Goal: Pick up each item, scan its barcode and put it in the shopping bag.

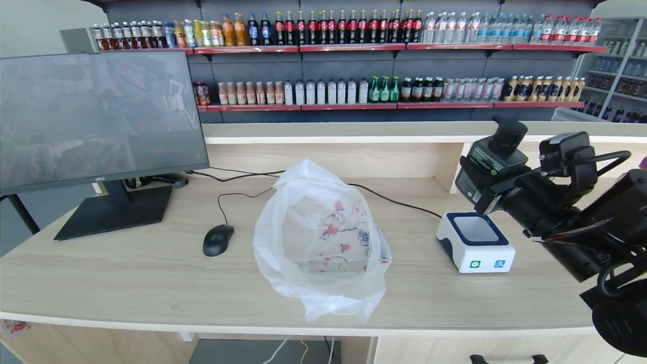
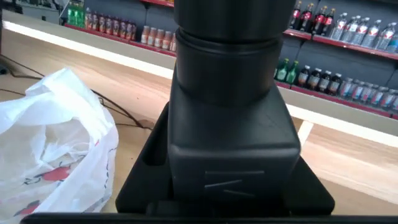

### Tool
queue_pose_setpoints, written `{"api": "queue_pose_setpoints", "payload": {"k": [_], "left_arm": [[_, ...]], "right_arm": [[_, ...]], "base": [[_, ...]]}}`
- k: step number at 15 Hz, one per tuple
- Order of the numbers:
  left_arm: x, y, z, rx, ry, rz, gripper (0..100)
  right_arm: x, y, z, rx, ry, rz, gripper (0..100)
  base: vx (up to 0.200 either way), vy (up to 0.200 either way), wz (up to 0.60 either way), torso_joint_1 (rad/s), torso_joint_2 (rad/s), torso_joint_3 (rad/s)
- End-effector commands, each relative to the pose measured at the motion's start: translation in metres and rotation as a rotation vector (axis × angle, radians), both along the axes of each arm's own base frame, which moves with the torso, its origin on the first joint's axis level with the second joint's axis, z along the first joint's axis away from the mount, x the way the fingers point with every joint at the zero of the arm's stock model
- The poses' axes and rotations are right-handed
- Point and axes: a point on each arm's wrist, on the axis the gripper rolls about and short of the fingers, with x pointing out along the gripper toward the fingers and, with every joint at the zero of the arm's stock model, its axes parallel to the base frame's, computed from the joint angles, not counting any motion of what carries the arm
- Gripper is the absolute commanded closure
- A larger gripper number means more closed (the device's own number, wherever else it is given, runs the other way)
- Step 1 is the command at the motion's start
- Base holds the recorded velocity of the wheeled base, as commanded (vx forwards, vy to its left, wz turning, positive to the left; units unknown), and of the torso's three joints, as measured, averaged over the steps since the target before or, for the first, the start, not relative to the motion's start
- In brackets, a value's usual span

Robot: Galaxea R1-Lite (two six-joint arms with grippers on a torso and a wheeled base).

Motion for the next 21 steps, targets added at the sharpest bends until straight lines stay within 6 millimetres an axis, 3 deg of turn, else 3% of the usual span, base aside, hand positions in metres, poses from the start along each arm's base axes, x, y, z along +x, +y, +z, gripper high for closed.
{"api": "queue_pose_setpoints", "payload": {"k": [1,4,8,10,11,13,17,21], "left_arm": [[0.000,0.000,0.000,0.000,0.000,0.002,100],[0.000,0.000,0.000,0.000,0.000,0.000,100],[0.000,0.000,0.000,0.000,0.000,0.002,100],[0.000,0.000,0.000,-0.002,0.000,0.002,100],[0.000,0.000,0.000,-0.002,0.000,0.003,100],[0.000,0.000,0.000,-0.002,0.000,0.000,100],[0.000,0.000,0.000,-0.002,-0.002,0.000,100],[0.000,0.000,0.000,-0.003,-0.002,0.002,100]], "right_arm": [[0.018,-0.009,-0.011,-0.078,0.003,-0.024,100],[0.023,-0.018,-0.019,-0.347,-0.077,0.054,100],[0.023,-0.007,-0.017,-0.530,-0.184,0.040,100],[0.019,-0.011,-0.034,-0.686,-0.204,0.082,100],[0.014,-0.017,-0.033,-0.753,-0.229,0.057,100],[0.010,-0.018,-0.026,-0.827,-0.292,0.032,100],[0.000,-0.025,-0.044,-0.994,-0.309,0.044,100],[0.010,-0.035,-0.061,-1.034,-0.290,0.090,100]], "base": [[0.000,0.000,0.00,0.000,0.00,0.000],[0.000,0.000,0.00,0.000,0.00,0.000],[0.000,0.000,0.00,0.000,0.00,0.000],[0.000,0.000,0.00,0.000,0.00,0.000],[0.000,0.000,0.00,0.000,0.00,0.000],[0.000,0.000,0.00,0.000,0.00,0.000],[0.000,0.000,0.00,0.000,0.00,0.000],[0.000,0.000,0.00,0.000,0.00,0.000]]}}
